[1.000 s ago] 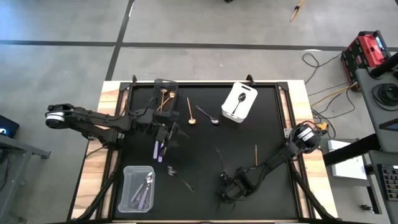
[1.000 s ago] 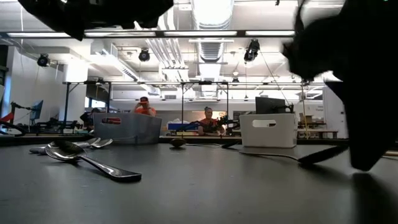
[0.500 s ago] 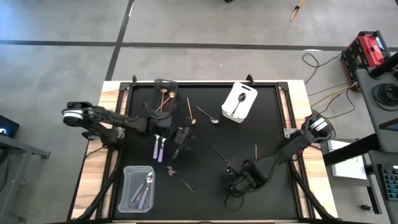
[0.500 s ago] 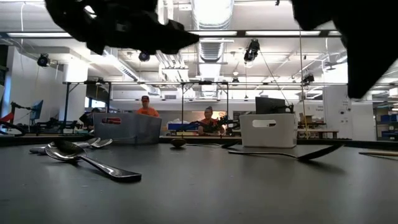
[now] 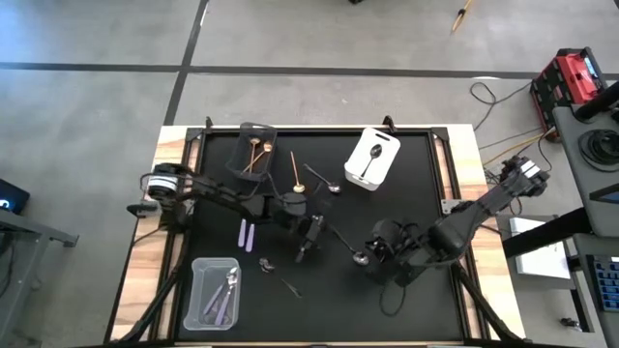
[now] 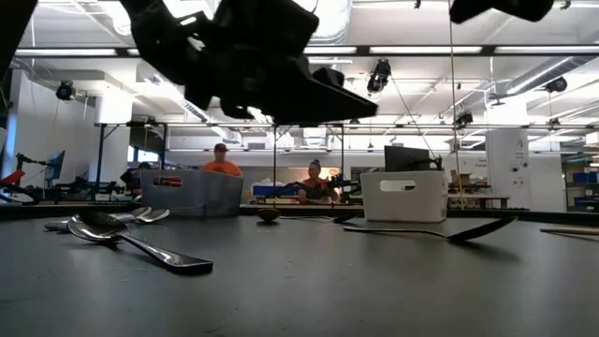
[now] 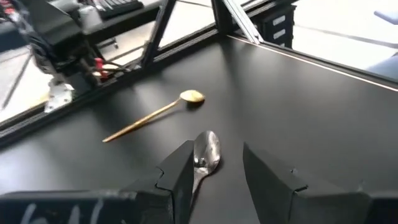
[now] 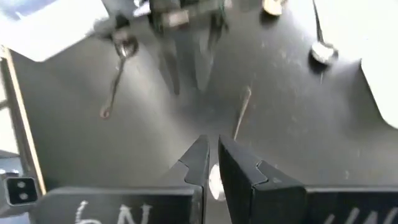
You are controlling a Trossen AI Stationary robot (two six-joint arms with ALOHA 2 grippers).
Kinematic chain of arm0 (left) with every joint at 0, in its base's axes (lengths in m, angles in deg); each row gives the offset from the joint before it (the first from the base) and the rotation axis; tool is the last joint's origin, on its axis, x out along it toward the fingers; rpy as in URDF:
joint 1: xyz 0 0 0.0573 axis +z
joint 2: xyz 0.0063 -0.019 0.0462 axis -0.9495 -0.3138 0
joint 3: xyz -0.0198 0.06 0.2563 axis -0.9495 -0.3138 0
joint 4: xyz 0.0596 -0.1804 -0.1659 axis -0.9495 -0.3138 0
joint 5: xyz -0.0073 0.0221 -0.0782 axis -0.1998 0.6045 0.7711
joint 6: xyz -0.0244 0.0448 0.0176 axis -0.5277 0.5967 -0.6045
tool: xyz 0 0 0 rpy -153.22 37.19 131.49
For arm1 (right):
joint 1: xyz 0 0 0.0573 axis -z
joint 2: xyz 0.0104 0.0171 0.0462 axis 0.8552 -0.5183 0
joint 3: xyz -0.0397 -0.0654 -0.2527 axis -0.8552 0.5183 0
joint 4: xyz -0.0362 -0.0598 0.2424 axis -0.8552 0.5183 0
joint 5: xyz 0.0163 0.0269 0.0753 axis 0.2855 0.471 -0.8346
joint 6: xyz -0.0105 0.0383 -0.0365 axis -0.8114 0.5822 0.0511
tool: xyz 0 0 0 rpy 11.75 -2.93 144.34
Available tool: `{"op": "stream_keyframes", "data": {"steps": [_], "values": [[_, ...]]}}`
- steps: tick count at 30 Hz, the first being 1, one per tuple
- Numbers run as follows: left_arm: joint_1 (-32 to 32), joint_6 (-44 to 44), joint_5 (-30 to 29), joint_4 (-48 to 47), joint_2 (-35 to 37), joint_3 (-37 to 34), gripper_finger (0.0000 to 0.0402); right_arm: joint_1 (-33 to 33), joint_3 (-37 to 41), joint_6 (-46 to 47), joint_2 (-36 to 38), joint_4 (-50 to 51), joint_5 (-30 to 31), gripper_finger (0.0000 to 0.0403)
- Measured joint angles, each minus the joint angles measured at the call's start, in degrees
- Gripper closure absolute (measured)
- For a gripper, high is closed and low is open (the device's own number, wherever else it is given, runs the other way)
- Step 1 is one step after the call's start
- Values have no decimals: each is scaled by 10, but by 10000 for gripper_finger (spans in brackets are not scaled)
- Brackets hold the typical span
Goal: Sort silverware by color (type)
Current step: Put the black spoon into the white bin
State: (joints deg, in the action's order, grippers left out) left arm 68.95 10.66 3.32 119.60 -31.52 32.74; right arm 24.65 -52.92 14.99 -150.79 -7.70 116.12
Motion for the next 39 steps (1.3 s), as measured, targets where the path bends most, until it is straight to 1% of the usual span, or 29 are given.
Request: {"op": "stream_keyframes", "data": {"steps": [7, 11, 15, 19, 23, 26, 33, 36, 39], "values": [[1, -2, 0, 3, -67, 48, 281, -1, 46, -58, 69, -41, 37, 376], [1, -31, -6, -9, -114, 86, 275, -1, 81, -78, 97, -77, 40, 376], [1, -35, -6, -49, -153, 127, 255, -1, 114, -78, 120, -103, 42, 376], [1, -27, -7, -86, -177, 154, 226, -1, 136, -68, 130, -115, 42, 376], [2, -15, -16, -87, -193, 168, 202, -1, 145, -61, 132, -118, 41, 376], [3, -10, -17, -91, -206, 176, 195, -1, 146, -61, 132, -118, 41, 376], [10, -31, -21, -118, -226, 202, 202, -1, 146, -74, 132, -136, 42, 376], [13, -37, -20, -133, -227, 207, 217, -1, 146, -74, 132, -138, 42, 376], [17, -41, -16, -136, -229, 205, 243, -1, 146, -75, 131, -139, 42, 376]]}}
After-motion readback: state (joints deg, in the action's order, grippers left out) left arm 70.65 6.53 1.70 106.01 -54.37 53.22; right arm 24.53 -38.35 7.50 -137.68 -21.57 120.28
